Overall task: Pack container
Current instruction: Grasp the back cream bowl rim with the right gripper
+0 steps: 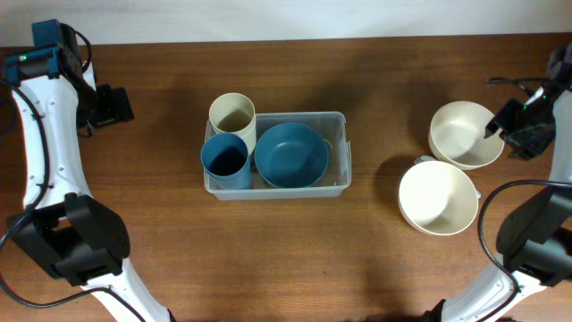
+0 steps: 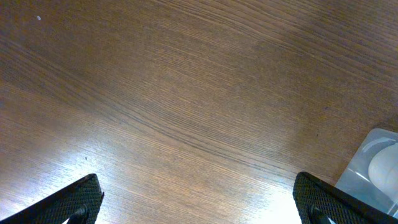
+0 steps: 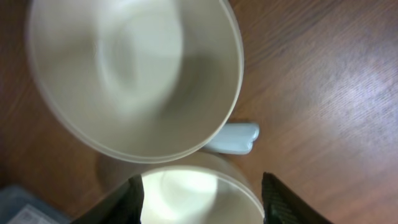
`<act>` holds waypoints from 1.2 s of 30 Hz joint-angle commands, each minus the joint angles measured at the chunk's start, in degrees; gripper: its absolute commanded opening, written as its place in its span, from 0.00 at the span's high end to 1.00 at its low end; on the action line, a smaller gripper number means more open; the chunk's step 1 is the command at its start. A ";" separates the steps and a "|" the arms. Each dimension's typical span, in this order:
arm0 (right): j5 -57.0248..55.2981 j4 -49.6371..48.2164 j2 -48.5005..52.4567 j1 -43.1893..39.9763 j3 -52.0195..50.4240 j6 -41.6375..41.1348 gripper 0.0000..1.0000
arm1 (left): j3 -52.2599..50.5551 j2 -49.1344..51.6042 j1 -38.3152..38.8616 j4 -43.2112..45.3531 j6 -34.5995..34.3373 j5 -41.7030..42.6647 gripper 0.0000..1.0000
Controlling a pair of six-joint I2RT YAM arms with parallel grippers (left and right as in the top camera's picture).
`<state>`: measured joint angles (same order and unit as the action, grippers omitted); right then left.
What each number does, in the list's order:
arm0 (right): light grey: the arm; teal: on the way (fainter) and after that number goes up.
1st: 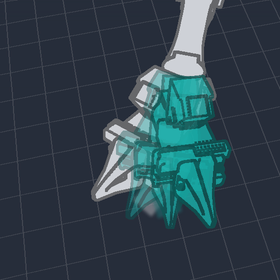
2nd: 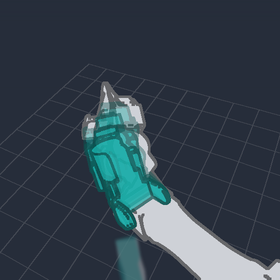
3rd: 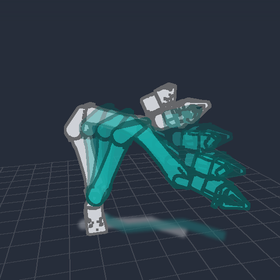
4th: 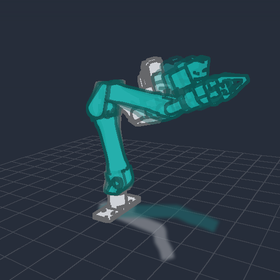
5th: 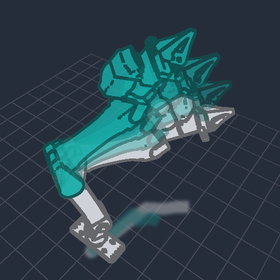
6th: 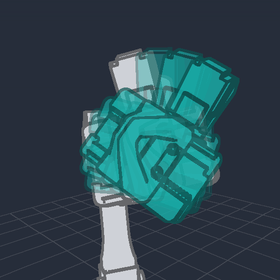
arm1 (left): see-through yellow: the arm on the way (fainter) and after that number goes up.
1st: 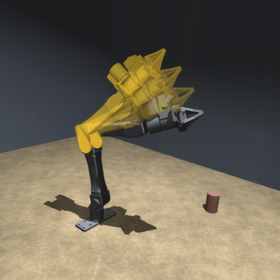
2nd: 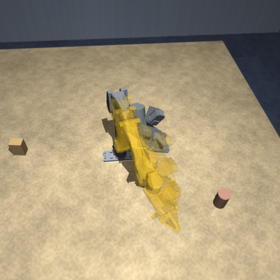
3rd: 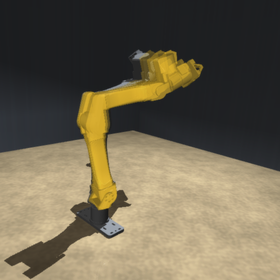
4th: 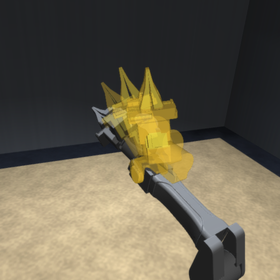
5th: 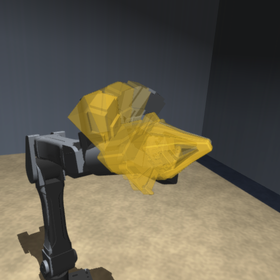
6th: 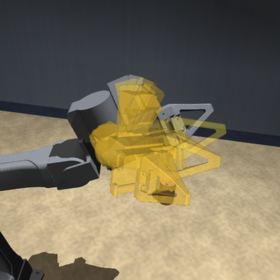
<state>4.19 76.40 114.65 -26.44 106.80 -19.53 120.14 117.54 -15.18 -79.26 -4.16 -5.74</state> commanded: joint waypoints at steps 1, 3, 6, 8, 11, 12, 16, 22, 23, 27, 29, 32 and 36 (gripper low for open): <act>-0.70 -3.69 -0.04 -1.42 -5.07 -1.60 0.44 | 0.92 -0.11 -0.11 0.00 -0.57 0.57 0.00; -1.33 -5.95 0.04 -1.70 -7.21 -2.49 0.44 | 0.92 -0.11 -0.11 0.00 -0.57 0.59 0.00; -2.10 -9.46 0.07 -1.73 -10.14 -3.69 0.44 | 0.92 -0.11 -0.11 0.00 -0.57 0.59 0.00; -2.10 -13.99 0.09 -1.73 -13.55 -4.61 0.44 | 0.92 -0.11 -0.11 0.00 -0.57 0.59 0.00; -2.10 -18.27 0.13 -1.73 -16.39 -4.61 0.44 | 0.92 -0.11 -0.11 0.00 -0.57 0.57 0.00; -2.10 -19.52 0.13 -1.70 -17.27 -4.61 0.44 | 0.92 -0.11 -0.11 0.00 -0.57 0.59 0.00; -2.08 -24.55 0.26 -1.70 -21.62 -4.98 0.48 | 0.92 -0.11 -0.11 0.00 -0.57 0.57 0.00; -2.05 -28.30 0.26 -1.70 -24.57 -5.01 0.60 | 0.92 -0.11 -0.11 0.00 -0.57 0.57 0.00; -1.90 -29.00 0.26 -1.70 -25.14 -5.01 0.61 | 0.92 -0.11 -0.11 0.00 -0.57 0.59 0.00; -1.90 -31.10 0.28 -1.70 -26.93 -5.05 0.62 | 0.92 -0.11 -0.11 0.00 -0.57 0.59 0.00; -1.90 -31.45 0.28 -1.70 -27.32 -5.51 0.68 | 0.92 -0.11 -0.11 0.00 -0.57 0.57 0.00; -1.86 -31.45 0.28 -1.70 -27.36 -6.51 0.94 | 0.92 -0.11 -0.11 0.00 -0.57 0.57 0.00; -1.86 -31.41 0.28 -1.70 -27.36 -6.51 0.96 | 0.92 -0.11 -0.11 0.00 -0.57 0.59 0.00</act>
<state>2.87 44.82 114.85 -27.99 80.03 -25.43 120.14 117.54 -15.18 -79.26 -4.16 -5.74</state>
